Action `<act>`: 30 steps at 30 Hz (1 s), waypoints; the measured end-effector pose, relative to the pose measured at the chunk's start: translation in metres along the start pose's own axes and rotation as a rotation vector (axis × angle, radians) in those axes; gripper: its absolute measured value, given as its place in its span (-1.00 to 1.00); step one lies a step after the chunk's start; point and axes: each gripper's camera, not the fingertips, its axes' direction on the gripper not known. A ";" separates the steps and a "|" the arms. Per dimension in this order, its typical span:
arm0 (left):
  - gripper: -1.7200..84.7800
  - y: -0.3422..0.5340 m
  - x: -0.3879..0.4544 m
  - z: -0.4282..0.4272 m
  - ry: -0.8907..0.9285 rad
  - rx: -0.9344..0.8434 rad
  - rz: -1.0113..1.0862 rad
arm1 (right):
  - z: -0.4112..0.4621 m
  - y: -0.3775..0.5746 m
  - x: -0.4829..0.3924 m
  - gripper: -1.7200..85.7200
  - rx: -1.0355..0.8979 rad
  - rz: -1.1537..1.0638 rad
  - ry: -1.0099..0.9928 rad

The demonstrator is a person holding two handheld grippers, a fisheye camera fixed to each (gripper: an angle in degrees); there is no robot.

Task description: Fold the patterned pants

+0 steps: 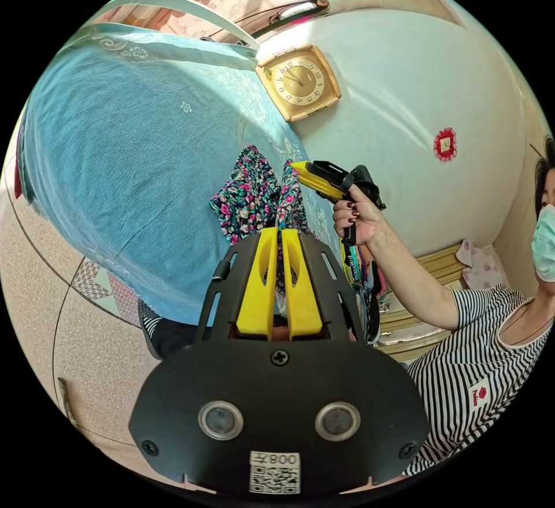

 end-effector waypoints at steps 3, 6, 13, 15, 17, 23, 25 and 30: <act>-0.93 -0.012 -0.014 -0.015 -0.021 0.006 -0.020 | 0.019 -0.016 -0.009 -0.92 -0.028 -0.017 0.024; -0.93 -0.021 -0.028 -0.027 -0.029 0.002 -0.045 | 0.034 -0.029 -0.013 -0.92 -0.053 -0.022 0.039; -0.94 -0.035 -0.041 -0.056 -0.029 0.079 -0.089 | 0.047 -0.045 -0.024 -0.94 -0.049 -0.083 -0.057; -0.94 -0.036 -0.039 -0.065 -0.054 0.110 -0.094 | 0.045 -0.044 -0.032 -0.95 -0.038 -0.133 -0.072; -0.95 -0.038 -0.030 -0.078 -0.118 0.159 -0.071 | 0.042 -0.037 -0.042 -0.96 -0.024 -0.199 -0.018; -0.96 -0.056 0.006 -0.067 -0.162 0.067 0.106 | 0.068 -0.036 -0.046 -0.96 -0.059 -0.241 0.159; -0.96 -0.066 0.012 -0.054 -0.204 0.015 0.143 | 0.084 -0.043 -0.049 -0.96 -0.092 -0.243 0.217; -0.96 -0.086 0.021 -0.032 -0.313 -0.076 0.163 | 0.104 -0.052 -0.059 -0.96 -0.154 -0.280 0.299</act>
